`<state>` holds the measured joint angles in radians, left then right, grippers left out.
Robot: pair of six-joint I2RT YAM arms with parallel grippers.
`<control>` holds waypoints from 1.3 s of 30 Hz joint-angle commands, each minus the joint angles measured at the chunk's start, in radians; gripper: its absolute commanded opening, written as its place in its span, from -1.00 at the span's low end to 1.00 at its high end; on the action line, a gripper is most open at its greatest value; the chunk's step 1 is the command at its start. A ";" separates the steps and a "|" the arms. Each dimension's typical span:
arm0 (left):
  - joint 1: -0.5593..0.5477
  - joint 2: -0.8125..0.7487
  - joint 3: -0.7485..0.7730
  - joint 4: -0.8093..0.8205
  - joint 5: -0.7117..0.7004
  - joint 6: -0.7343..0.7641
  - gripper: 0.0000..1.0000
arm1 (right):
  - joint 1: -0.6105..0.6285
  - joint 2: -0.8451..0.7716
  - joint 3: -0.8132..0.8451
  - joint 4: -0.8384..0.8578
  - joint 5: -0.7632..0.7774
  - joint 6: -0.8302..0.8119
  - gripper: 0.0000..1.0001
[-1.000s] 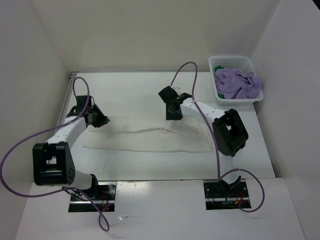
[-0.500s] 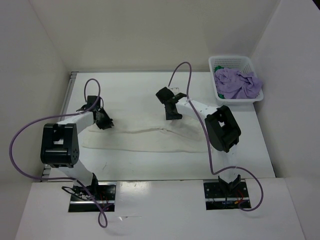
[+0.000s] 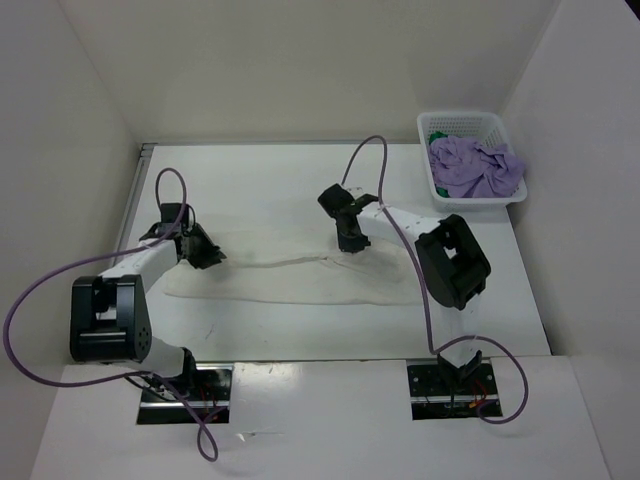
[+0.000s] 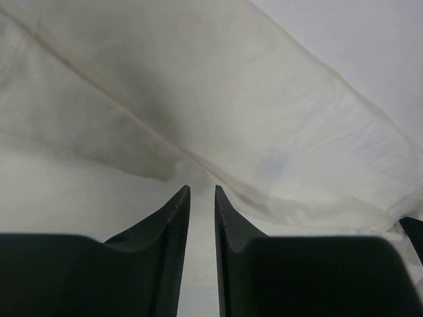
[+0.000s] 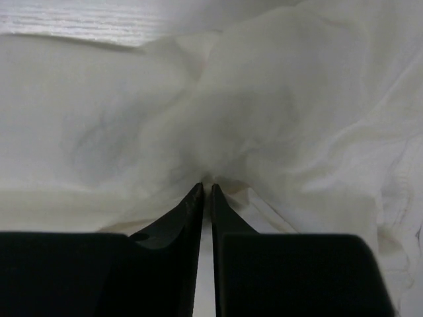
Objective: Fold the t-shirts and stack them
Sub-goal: Fold the other side of the tshirt into a rectangle
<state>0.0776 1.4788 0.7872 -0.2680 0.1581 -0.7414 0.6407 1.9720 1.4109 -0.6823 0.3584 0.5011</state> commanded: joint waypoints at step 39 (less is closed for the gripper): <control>0.031 0.060 0.081 0.056 0.020 -0.027 -0.40 | 0.043 -0.280 -0.181 -0.026 -0.181 0.108 -0.77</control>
<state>0.1032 1.5917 0.8898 -0.2310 0.1692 -0.7666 0.6201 1.7439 1.2156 -0.7166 0.1291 0.5911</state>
